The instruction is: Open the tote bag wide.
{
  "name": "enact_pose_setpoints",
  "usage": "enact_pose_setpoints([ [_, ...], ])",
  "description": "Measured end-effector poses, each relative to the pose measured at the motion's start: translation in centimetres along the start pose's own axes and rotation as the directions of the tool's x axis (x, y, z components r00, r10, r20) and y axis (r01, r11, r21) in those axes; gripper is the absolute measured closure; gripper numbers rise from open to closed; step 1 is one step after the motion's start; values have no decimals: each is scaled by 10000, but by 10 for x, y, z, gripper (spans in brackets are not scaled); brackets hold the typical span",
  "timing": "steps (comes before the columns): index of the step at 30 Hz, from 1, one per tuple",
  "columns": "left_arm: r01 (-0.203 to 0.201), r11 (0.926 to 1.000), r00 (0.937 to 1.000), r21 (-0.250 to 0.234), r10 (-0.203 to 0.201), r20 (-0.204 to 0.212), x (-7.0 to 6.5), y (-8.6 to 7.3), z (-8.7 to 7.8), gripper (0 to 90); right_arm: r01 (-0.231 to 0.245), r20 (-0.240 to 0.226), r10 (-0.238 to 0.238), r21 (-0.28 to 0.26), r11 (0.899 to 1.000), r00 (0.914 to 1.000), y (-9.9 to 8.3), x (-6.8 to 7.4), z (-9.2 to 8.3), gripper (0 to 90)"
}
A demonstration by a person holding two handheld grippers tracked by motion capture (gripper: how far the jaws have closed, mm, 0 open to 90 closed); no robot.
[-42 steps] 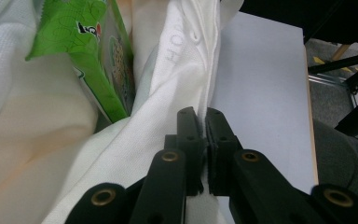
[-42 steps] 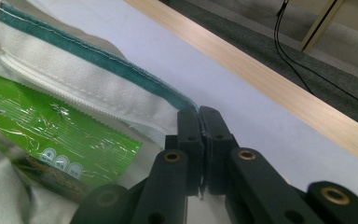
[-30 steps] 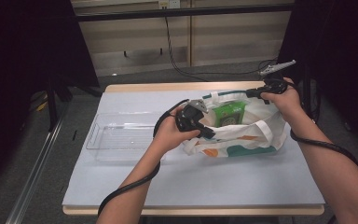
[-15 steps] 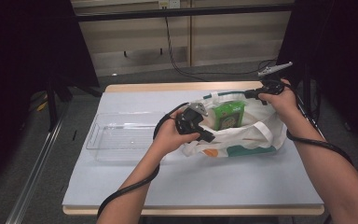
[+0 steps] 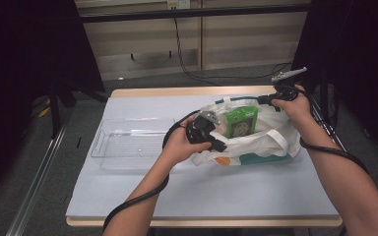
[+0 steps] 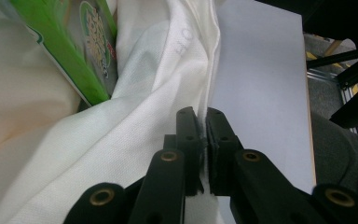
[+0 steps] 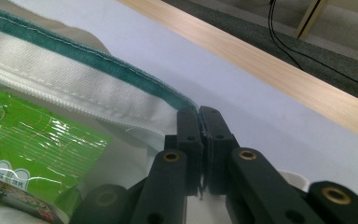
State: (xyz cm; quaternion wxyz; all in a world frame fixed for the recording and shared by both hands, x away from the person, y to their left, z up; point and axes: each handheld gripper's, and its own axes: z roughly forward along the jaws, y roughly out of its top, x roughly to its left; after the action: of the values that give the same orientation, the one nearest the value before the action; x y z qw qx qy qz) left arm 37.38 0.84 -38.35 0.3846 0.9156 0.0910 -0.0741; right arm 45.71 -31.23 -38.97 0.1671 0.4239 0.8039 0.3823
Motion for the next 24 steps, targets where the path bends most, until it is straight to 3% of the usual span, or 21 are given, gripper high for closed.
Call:
enact_pose_setpoints([
  [13, 85, 9999, 9999, 93, -86, 119, -2, -5, 5, 863, -93, 136, 92, 79, 9999, 9999, 0, -2, 8, 874],
  [18, -76, 9998, 9998, 199, 72, 202, -3, -6, 5, 867, -114, 227, 112, 83, 9999, 9997, 0, -4, 8, 874],
  [24, 106, 9994, 9993, 335, -118, 357, -3, -9, 7, 868, -40, 220, 34, 260, 9997, 9998, 0, -5, 9, 874],
])
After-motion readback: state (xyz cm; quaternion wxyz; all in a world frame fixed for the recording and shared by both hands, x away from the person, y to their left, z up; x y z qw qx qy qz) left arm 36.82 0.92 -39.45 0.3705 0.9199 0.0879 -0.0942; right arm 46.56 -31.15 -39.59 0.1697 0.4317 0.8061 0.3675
